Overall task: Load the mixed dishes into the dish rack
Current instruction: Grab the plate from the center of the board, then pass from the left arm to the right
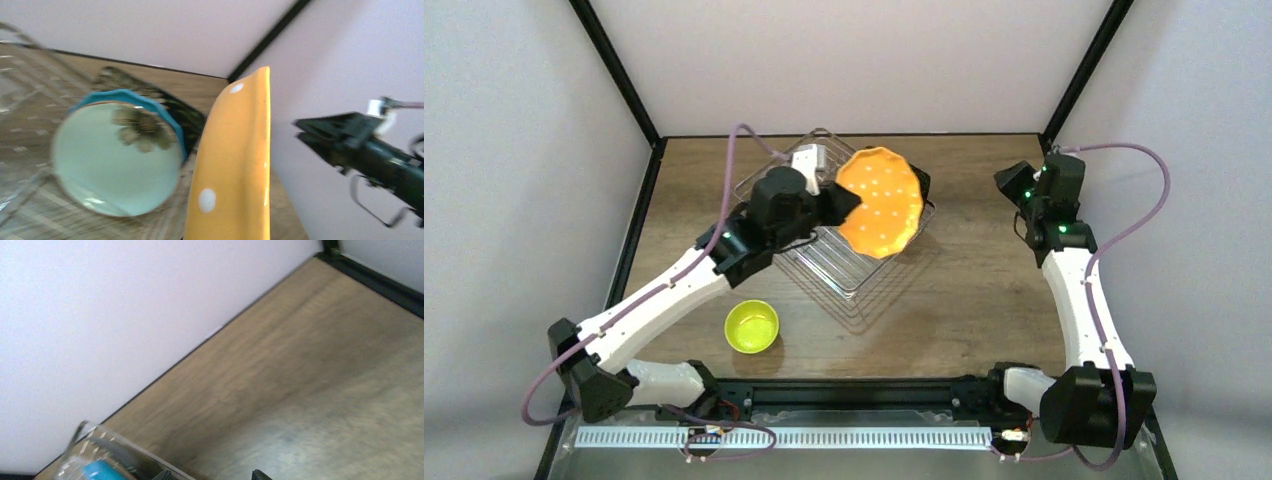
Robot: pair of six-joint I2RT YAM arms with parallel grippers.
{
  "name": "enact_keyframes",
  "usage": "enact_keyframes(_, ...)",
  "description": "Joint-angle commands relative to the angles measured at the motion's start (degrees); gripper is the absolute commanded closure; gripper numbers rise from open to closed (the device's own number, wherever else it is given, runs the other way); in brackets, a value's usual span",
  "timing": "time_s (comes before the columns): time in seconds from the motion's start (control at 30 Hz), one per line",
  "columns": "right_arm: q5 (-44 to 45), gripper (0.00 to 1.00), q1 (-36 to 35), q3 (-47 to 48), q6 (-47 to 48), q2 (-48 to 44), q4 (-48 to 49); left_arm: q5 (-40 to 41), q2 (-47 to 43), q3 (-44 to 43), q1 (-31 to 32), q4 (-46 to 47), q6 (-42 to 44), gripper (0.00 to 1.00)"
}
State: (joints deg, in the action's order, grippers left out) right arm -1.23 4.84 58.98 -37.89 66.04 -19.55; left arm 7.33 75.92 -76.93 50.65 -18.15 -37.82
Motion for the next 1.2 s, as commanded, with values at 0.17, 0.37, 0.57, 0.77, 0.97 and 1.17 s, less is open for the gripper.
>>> enact_keyframes(0.17, -37.1, 0.11, -0.8, -2.1, 3.7, 4.6, 18.6, -12.8, -8.1, 8.5, -13.0, 10.6, -2.1, 0.97)
enact_keyframes(0.37, -51.8, 0.11, -6.2, -2.5, 9.0, 9.5, 20.9, -19.4, -8.2, 8.8, -16.0, 13.2, -2.6, 0.97)
enact_keyframes(0.57, -58.4, 0.09, -8.4, -4.3, 12.1, 8.7, 20.6, -25.5, -8.6, 11.2, -19.1, 17.2, -4.9, 0.97)
enact_keyframes(0.77, -62.1, 0.09, -10.2, -5.4, 11.9, 6.9, 21.5, -28.7, -8.6, 12.5, -20.8, 19.5, -6.2, 0.97)
enact_keyframes(0.97, -62.1, 0.09, -14.2, -5.5, 12.5, 5.7, 20.8, -29.8, -8.5, 12.7, -21.3, 20.0, -6.4, 0.97)
enact_keyframes(1.17, -61.8, 0.09, -17.7, -5.4, 12.3, 6.3, 21.2, -32.3, -8.4, 13.4, -21.3, 21.8, -7.6, 0.97)
